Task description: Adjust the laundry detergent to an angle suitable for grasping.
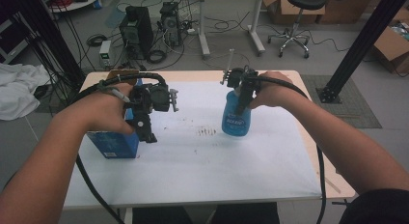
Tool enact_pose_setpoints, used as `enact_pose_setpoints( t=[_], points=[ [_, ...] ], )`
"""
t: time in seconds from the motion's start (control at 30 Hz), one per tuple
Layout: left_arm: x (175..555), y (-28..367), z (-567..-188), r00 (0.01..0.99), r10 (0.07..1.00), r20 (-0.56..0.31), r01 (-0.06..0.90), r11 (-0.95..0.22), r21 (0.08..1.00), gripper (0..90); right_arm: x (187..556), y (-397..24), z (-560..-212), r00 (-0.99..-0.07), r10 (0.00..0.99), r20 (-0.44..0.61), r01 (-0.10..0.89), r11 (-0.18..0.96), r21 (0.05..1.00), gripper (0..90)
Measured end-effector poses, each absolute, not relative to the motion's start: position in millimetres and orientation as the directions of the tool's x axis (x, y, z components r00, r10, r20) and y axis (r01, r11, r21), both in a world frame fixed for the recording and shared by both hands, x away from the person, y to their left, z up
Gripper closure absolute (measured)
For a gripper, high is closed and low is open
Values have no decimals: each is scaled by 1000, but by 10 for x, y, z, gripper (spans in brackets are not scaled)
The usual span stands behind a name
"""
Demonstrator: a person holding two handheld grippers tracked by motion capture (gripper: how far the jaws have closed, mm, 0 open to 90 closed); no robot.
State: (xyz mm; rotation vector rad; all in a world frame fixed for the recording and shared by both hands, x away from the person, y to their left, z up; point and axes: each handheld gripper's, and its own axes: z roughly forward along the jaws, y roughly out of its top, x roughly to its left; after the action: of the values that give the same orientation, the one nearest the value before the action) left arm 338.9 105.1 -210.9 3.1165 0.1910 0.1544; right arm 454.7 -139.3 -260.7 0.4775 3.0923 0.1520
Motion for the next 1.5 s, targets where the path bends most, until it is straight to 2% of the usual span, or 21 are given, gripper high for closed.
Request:
enact_pose_setpoints(
  t=[0.13, 0.33, 0.63, 0.83, 1.5],
  points=[
    [3387, 1033, -2127, 989, 109, 97, 107, -994, 26, 3, 4481, -1423, -2662, -927, 375, -1, 373, 923, 97, 409],
    [3389, 994, -2148, 990, 99, 96, 97, -995, 24, 3, 4398, -1471, -2699, -903, 430, 7, 428, 896, 119, 409],
    [3376, 990, -2153, 991, 95, 99, 94, -995, 17, 3, 4291, -1449, -2804, -903, 429, 17, 428, 895, 128, 409],
    [3367, 984, -2158, 991, 93, 99, 92, -996, 15, 3, 4242, -1373, -2875, -906, 423, -19, 417, 900, 131, 408],
    [3385, 1003, -2226, 992, 94, 87, 93, -996, 10, 3, 4268, -1313, -3027, -908, 418, -16, 412, 900, 139, 406]
  ],
)
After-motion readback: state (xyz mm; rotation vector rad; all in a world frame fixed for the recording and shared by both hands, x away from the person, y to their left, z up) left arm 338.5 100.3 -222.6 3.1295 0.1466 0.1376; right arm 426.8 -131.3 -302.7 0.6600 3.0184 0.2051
